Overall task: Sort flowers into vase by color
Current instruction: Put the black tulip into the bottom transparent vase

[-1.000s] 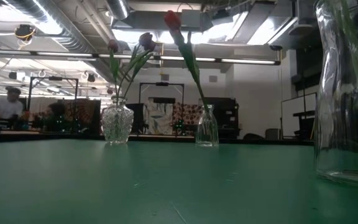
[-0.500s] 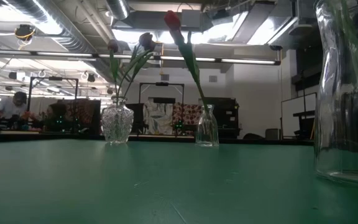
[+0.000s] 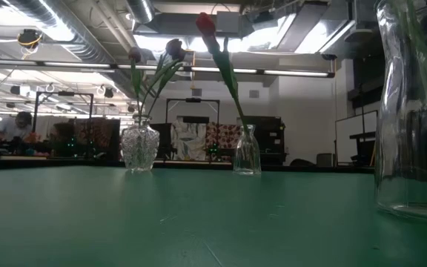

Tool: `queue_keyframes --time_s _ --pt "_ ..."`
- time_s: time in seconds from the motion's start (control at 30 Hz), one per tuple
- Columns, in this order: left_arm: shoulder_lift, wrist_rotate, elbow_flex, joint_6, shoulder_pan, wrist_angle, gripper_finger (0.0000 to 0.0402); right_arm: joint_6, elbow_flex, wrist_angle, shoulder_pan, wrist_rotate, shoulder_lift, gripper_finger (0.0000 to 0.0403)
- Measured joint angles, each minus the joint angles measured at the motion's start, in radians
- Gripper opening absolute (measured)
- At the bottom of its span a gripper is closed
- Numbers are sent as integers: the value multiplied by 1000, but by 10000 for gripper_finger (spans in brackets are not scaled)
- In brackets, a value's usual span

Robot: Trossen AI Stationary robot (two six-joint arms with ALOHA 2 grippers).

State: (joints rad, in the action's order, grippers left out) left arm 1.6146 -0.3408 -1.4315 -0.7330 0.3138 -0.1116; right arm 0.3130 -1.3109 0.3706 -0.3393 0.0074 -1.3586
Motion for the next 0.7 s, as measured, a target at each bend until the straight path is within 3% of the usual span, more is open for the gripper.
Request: queue_keyframes --time_s 0.2,0.53,0.7 --pt "0 3 0 0 -5 -10 94 0 0 2 0 -3 -5 5" --pt "2 -2 0 23 -4 -9 14 -4 0 4 0 -19 -14 30" --pt "2 -7 0 33 -4 -8 4 -6 0 14 0 -19 -14 43"
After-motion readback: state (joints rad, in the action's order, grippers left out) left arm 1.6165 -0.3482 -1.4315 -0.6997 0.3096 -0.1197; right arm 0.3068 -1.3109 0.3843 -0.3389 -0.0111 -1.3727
